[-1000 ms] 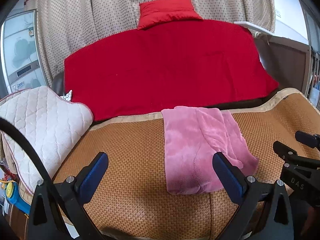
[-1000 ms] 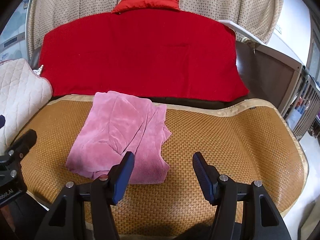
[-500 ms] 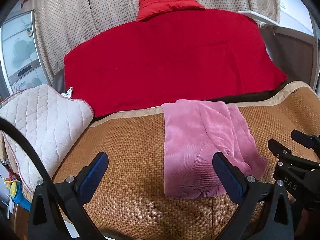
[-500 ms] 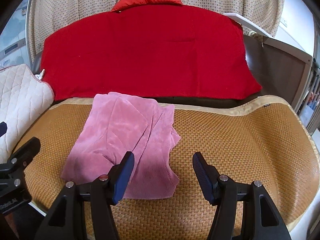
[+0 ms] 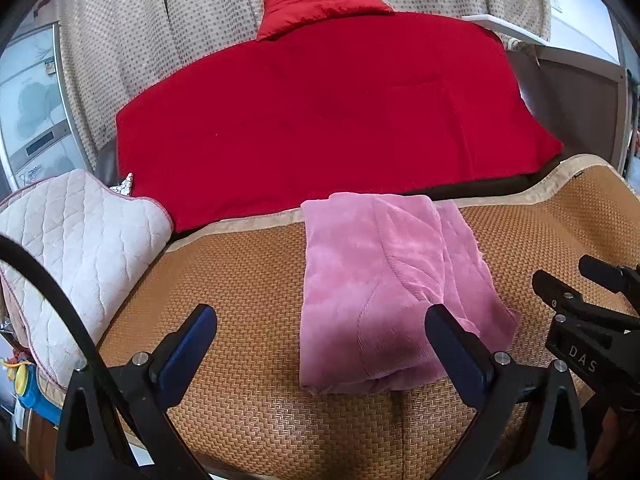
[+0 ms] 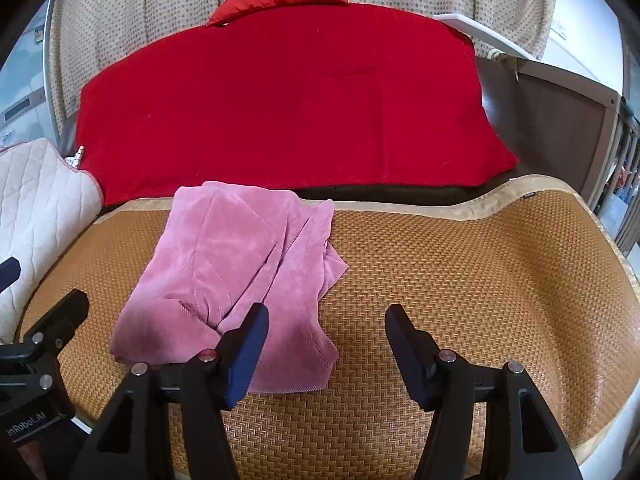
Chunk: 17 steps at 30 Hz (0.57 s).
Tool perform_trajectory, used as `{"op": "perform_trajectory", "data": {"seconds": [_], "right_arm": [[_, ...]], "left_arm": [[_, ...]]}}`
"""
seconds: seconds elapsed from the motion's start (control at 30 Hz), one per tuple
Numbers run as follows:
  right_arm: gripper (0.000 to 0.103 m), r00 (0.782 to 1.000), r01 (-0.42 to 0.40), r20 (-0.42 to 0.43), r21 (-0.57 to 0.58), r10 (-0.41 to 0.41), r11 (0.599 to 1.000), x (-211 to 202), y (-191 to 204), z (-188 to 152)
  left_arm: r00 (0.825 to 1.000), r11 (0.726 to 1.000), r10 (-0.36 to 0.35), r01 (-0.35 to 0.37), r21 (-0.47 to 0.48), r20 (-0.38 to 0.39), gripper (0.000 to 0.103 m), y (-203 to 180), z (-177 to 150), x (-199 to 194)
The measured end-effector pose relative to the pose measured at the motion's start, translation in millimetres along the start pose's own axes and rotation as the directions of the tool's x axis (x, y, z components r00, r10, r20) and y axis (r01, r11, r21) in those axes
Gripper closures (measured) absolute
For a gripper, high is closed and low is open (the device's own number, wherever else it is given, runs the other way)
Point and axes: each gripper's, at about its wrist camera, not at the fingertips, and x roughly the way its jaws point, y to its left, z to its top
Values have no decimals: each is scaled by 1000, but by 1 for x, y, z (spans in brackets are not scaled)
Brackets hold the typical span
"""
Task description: Fold large clothes
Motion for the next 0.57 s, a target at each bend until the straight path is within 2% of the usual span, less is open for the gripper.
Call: {"op": "perform_trajectory", "data": {"seconds": [0.27,0.5,0.57], "right_arm": [[38,999,30,16,-23,-30,999,-17,7,3],[38,999,44,17,-50,-43,998,-20,19,9],[38,999,42,9,-58,-42,997,-17,23,11]], "left_arm": [[1000,999,-1,2,-40,27,0,12,5,-5],[995,999,17,-13,-45,101,0,22,7,-10],[996,999,-3,7,-47,87,0,25,8,-4]]}}
